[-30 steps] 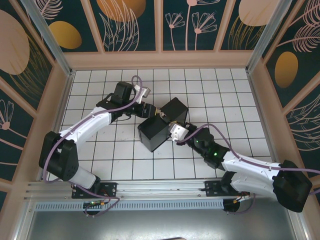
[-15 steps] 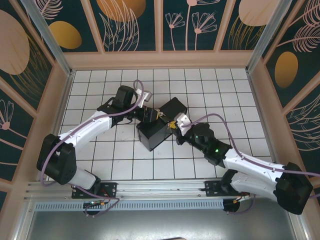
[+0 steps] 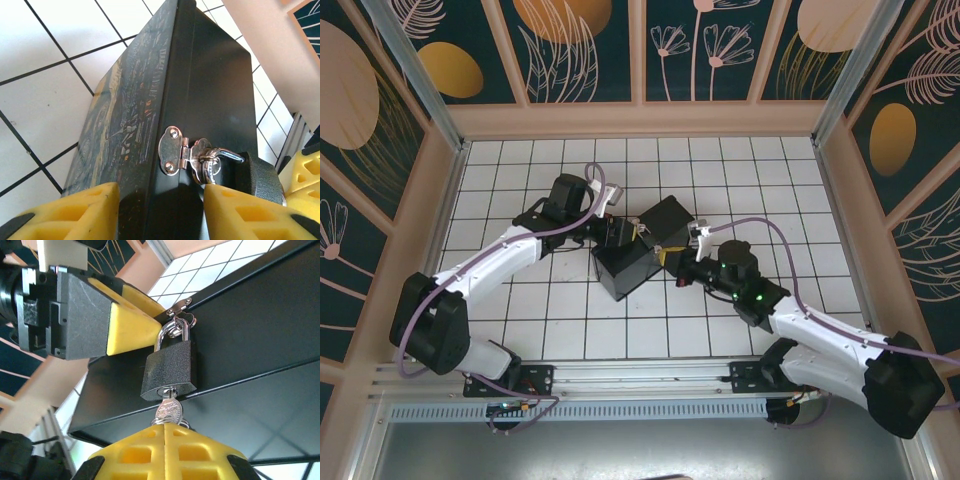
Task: Unlock a padlock with a key
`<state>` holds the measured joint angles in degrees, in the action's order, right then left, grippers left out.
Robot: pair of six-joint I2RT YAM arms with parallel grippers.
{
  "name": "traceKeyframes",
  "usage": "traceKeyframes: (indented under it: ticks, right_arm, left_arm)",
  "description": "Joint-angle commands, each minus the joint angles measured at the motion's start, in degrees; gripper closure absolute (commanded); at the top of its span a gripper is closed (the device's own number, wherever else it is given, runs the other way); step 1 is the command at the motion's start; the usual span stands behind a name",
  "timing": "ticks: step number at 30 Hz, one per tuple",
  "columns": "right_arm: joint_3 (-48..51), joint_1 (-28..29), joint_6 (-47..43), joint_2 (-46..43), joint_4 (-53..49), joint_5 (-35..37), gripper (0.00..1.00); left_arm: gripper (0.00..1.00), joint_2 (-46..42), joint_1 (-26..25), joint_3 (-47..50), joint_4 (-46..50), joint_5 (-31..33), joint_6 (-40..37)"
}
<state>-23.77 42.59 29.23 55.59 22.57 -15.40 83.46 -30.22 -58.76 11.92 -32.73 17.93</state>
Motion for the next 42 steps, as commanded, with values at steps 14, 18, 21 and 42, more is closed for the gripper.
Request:
traceKeyframes:
  ticks: [14,18,21,42]
  right_arm:
    - [-7.3,1.3,-24.6,-7.0,-17.5,13.0,0.63]
    - [-6.2,5.4,-41.1,-5.0,-12.8,18.2,0.59]
    - [-3.7,9.5,-53.2,-3.6,-9.1,21.7,0.57]
    - [-0.8,18.1,-70.3,1.0,3.5,38.9,0.58]
  left_arm:
    - [0.51,-2.3,0.3,-3.5,2.4,2.1,-1.3]
    - [0.5,-1.5,0.7,-3.7,2.1,2.5,-0.8]
    - [0.48,-1.7,1.5,-3.5,1.9,3.2,0.0]
    - [0.49,0.1,2.9,-3.4,0.2,1.1,0.5]
